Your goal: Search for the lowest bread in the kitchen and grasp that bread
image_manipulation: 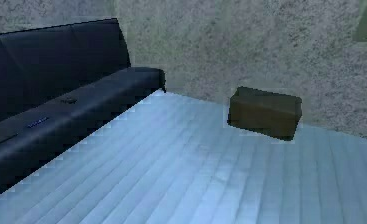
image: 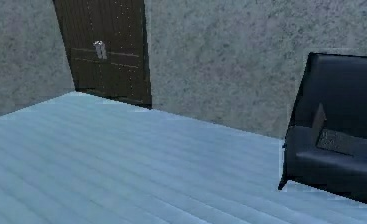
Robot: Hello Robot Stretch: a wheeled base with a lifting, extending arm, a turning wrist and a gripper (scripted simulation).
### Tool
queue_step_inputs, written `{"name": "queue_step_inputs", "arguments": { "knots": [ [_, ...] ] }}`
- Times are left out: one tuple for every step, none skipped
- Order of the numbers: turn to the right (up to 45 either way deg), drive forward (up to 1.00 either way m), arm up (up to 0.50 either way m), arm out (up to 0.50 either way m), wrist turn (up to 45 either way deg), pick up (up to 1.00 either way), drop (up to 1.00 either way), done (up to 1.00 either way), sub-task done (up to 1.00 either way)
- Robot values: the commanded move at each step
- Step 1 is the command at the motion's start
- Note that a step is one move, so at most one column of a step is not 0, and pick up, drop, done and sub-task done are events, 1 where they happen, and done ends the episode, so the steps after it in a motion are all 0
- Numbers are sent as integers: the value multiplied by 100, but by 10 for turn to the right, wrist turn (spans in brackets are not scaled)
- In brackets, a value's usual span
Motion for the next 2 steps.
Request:
{"name": "queue_step_inputs", "arguments": {
  "knots": [
    [0, 25, 0, 0, 0, 0, 0, 0, 0],
    [-450, 0, 0, 0, 0, 0, 0, 0, 0]
  ]
}}
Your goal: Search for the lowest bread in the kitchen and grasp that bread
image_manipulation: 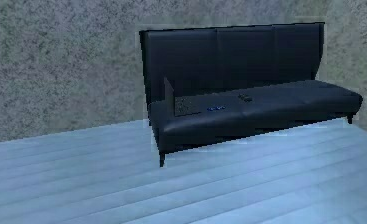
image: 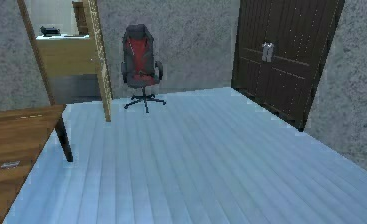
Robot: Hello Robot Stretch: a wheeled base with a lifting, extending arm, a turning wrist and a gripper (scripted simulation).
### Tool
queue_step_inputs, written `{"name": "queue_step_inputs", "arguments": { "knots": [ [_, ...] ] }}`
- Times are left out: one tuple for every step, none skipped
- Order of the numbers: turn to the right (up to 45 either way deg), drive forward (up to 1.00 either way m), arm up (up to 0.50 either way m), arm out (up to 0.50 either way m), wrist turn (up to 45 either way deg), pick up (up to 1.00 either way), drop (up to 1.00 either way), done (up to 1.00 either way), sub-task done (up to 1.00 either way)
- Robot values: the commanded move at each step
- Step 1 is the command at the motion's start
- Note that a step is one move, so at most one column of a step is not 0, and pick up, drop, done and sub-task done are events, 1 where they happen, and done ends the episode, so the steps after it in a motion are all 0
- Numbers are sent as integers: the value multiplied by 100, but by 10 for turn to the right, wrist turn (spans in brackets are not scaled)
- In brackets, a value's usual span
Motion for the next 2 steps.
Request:
{"name": "queue_step_inputs", "arguments": {
  "knots": [
    [-90, 0, 0, 0, 0, 0, 0, 0, 0],
    [0, 100, 0, 0, 0, 0, 0, 0, 0]
  ]
}}
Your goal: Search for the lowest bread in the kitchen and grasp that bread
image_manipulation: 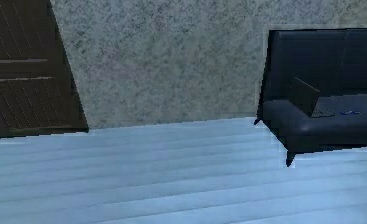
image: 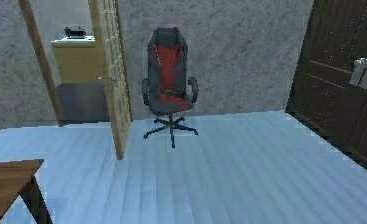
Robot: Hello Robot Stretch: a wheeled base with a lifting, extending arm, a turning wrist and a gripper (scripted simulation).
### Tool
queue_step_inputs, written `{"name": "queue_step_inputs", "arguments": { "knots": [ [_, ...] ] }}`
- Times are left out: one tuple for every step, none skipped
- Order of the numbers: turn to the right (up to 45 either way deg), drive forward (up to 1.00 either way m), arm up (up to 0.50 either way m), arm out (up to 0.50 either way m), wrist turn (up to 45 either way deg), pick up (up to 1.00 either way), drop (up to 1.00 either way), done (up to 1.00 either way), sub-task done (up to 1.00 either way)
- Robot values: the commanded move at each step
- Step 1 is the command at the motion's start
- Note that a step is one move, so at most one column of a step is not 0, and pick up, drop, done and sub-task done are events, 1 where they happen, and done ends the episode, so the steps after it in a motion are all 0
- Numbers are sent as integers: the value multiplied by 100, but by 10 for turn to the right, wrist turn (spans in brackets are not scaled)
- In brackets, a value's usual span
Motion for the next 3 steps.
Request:
{"name": "queue_step_inputs", "arguments": {
  "knots": [
    [-30, 0, 0, 0, 0, 0, 0, 0, 0],
    [0, 100, 0, 0, 0, 0, 0, 0, 0],
    [-30, 0, 0, 0, 0, 0, 0, 0, 0]
  ]
}}
